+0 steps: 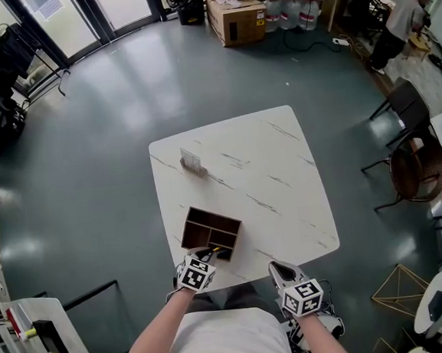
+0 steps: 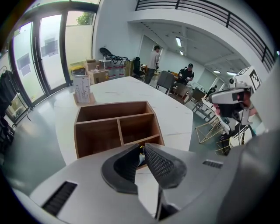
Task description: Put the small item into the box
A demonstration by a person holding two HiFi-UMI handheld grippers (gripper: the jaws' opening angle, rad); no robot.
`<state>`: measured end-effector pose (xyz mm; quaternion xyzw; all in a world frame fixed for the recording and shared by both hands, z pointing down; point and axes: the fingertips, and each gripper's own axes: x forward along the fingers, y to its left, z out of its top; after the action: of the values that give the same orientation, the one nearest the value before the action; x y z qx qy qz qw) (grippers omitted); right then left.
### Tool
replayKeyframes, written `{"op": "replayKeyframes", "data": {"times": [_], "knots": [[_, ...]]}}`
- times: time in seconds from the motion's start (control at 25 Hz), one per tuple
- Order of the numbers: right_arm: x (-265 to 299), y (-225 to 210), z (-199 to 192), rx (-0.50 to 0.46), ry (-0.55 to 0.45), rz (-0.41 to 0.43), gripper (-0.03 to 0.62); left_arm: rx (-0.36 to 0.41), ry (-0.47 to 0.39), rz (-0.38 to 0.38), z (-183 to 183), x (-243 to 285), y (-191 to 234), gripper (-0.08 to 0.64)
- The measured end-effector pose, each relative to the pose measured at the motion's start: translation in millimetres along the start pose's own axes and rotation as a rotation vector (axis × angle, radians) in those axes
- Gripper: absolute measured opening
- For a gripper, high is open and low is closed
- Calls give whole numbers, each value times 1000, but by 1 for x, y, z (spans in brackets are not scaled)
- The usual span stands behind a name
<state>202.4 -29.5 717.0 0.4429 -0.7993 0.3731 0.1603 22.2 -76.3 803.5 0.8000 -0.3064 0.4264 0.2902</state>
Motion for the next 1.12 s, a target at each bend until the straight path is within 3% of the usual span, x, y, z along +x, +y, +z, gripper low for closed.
{"op": "replayKeyframes", "data": {"times": [0.4,0.72,1.12], "knots": [[0,-8,-12,4,23,-5,28,-19,18,-17,-5,12,-3,64],[-1,-6,-14,-5,31,3,28,-42,42,-40,-14,15,-11,150],[6,8,-12,-36,30,33,28,-91,5,-21,-22,-6,-9,152]]}}
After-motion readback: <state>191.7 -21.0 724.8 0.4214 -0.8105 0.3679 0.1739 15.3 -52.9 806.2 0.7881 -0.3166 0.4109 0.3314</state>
